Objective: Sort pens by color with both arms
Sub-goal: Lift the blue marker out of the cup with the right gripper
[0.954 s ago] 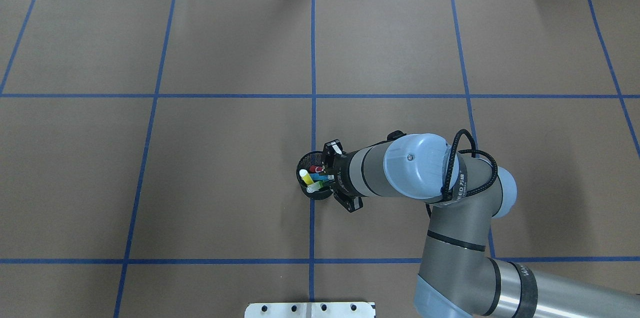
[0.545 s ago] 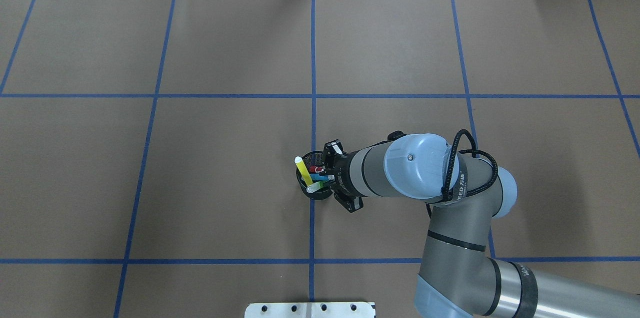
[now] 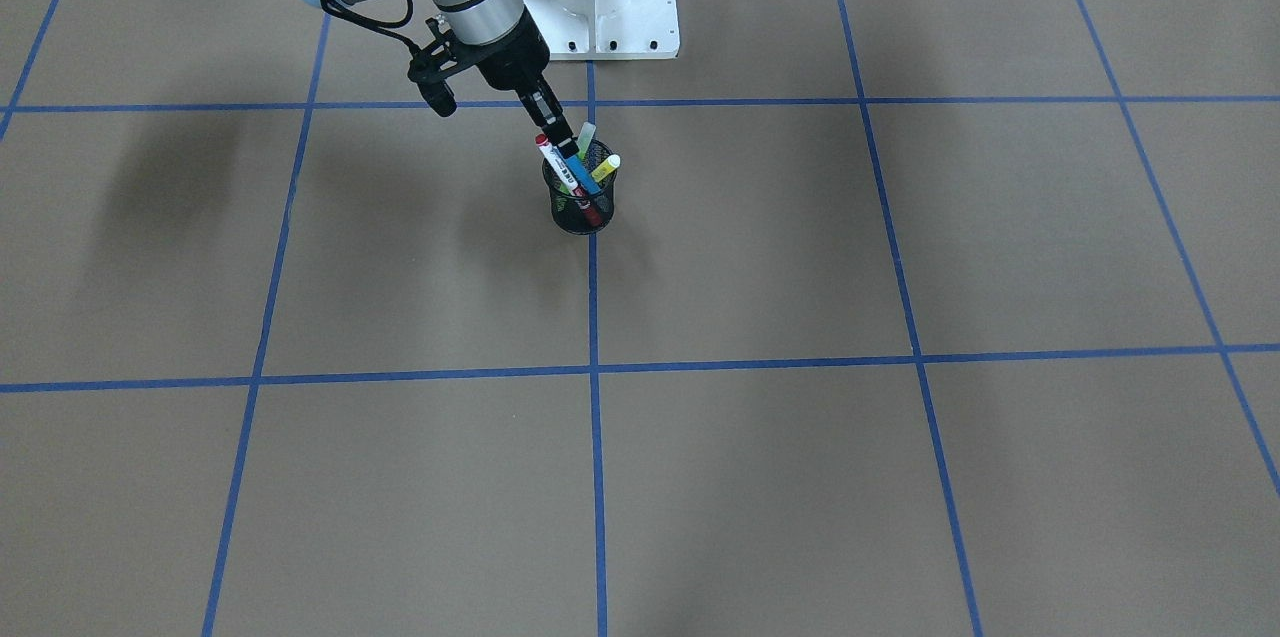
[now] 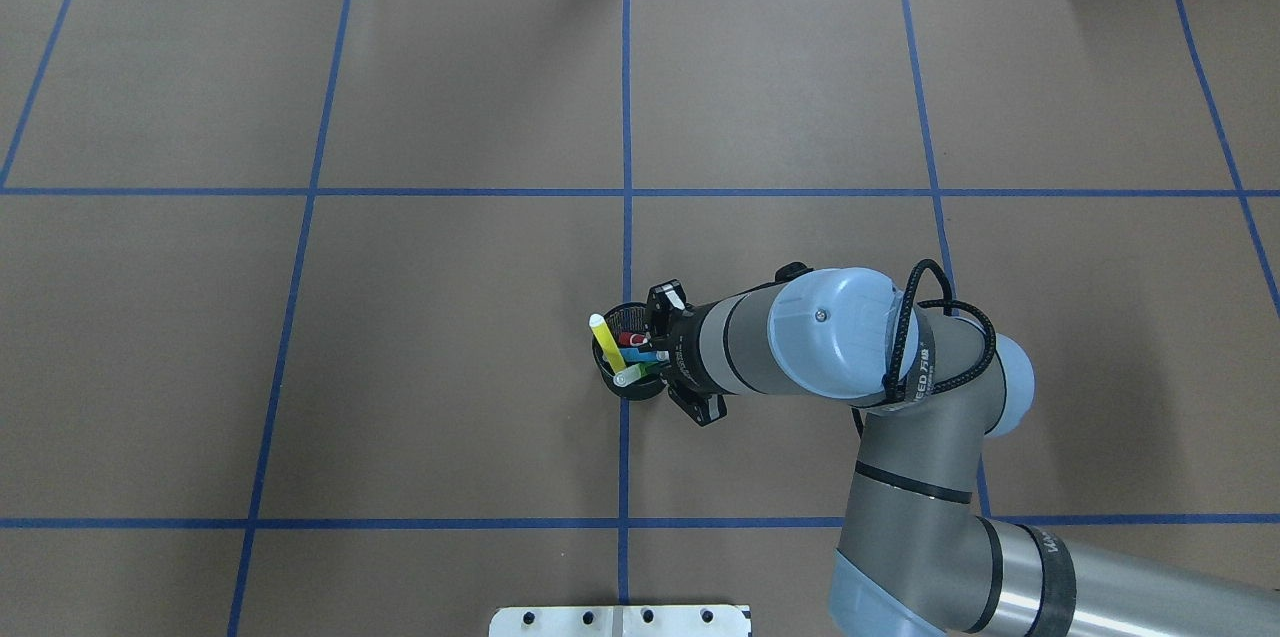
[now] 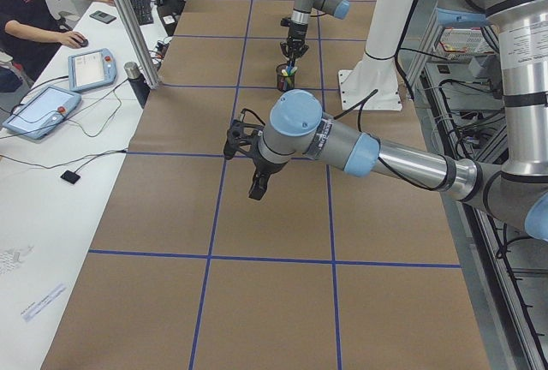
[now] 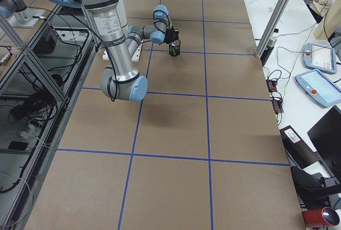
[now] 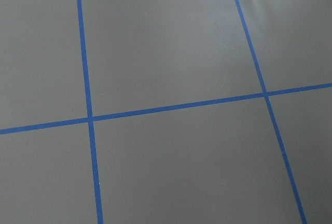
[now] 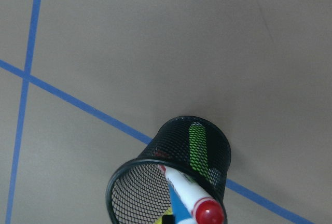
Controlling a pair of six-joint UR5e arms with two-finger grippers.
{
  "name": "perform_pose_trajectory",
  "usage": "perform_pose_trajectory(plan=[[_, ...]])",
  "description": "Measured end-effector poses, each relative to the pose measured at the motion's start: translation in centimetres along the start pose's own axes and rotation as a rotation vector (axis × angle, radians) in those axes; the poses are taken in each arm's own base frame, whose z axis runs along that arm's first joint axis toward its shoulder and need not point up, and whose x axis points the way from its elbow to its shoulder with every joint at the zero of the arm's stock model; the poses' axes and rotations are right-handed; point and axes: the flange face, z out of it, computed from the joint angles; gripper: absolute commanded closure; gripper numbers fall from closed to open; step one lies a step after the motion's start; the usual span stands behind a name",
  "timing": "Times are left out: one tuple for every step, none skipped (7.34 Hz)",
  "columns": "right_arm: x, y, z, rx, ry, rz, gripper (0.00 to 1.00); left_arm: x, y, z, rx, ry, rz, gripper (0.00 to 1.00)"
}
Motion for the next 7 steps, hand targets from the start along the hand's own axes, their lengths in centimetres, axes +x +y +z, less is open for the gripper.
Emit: perform_pose_trajectory(plan=[[-0.1, 0.2, -0.6, -0.008, -0.004, 0.000, 0.90, 0.0, 0.0, 0.0, -0.001, 0.000, 0.000, 0.00], [-0.2, 0.3, -1.6, -0.019, -0.011, 0.000, 0.90, 0.0, 0.0, 0.1, -0.002, 0.000, 0.000, 0.00], [-0.4, 0.2, -2.5, -0.026, -0.014, 0.002, 0.90, 0.0, 0.0, 0.1, -0.002, 0.000, 0.000, 0.00], [-0.7, -0.1, -3.8, -0.028, -0.009, 0.009, 0.90, 0.0, 0.0, 0.1, -0.002, 0.000, 0.000, 0.00], [-1.3, -0.5, -5.4, -0.027, 0.001, 0.018, 0.90, 0.0, 0.0, 0.1, -0.003, 0.000, -0.001, 0.00], [-2.1, -1.0, -7.2, -0.029, 0.007, 0.030, 0.90, 0.0, 0.0, 0.1, -0.003, 0.001, -0.003, 0.00], [-3.1, -1.6, -9.1, -0.036, 0.006, 0.041, 0.90, 0.0, 0.0, 0.2, -0.003, 0.001, -0.007, 0.00]])
